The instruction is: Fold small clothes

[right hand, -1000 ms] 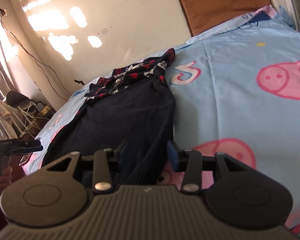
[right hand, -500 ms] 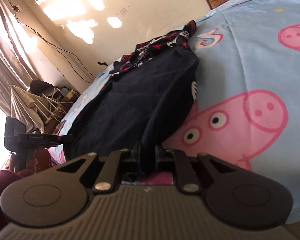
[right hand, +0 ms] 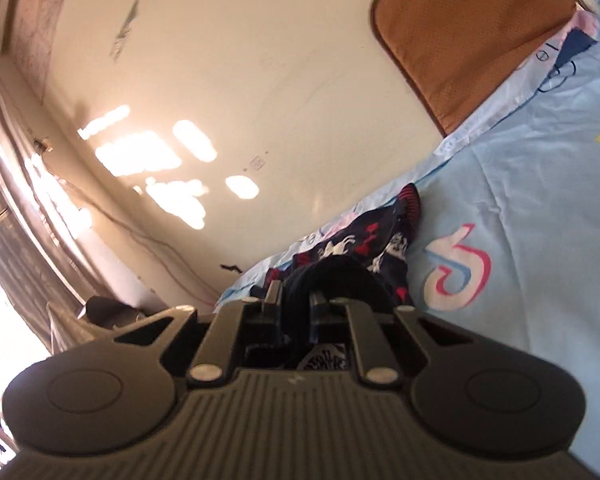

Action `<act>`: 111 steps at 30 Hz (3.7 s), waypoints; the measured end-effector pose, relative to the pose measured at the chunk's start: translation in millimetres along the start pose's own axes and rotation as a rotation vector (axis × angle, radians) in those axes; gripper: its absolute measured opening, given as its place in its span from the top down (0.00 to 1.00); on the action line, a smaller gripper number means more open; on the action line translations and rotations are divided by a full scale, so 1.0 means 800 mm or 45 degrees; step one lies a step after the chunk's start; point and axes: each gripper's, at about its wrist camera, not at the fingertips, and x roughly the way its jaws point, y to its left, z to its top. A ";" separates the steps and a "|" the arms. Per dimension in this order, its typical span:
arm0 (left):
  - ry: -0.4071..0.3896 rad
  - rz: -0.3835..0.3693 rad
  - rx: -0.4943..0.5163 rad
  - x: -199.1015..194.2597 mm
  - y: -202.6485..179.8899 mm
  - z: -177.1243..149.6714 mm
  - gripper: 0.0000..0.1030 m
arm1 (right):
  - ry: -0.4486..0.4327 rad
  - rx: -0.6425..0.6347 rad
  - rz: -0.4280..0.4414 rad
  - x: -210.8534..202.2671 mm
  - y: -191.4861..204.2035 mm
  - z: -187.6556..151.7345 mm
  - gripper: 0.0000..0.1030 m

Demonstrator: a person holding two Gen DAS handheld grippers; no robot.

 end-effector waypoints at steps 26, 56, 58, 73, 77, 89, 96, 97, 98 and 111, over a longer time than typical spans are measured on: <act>-0.053 0.134 0.263 -0.001 0.015 -0.011 0.39 | 0.527 -0.258 -0.032 0.193 0.081 -0.110 0.70; -0.055 0.474 0.561 0.048 -0.028 -0.063 0.24 | 0.462 -0.315 -0.078 0.242 0.094 -0.145 0.65; -0.062 0.506 0.575 0.051 -0.030 -0.064 0.24 | 0.453 -0.309 -0.059 0.239 0.090 -0.146 0.65; -0.066 0.608 0.610 0.067 -0.026 -0.067 0.17 | 0.401 -0.195 0.092 0.229 0.071 -0.143 0.48; -0.063 0.604 0.620 0.068 -0.025 -0.068 0.12 | 0.391 -0.185 0.124 0.228 0.071 -0.143 0.42; -0.076 0.497 0.505 0.063 -0.012 -0.049 0.00 | 0.381 -0.199 0.289 0.227 0.074 -0.144 0.08; -0.220 0.556 0.440 0.046 -0.013 -0.031 0.10 | 0.331 -0.126 0.241 0.217 0.063 -0.135 0.45; -0.217 0.569 0.467 0.048 -0.017 -0.031 0.13 | 0.337 -0.105 0.234 0.218 0.060 -0.134 0.67; -0.211 0.569 0.480 0.050 -0.019 -0.030 0.20 | 0.352 -0.074 0.232 0.219 0.056 -0.133 0.76; 0.025 0.489 0.620 0.055 -0.016 -0.062 0.84 | 0.566 -0.138 0.171 0.195 0.071 -0.148 0.91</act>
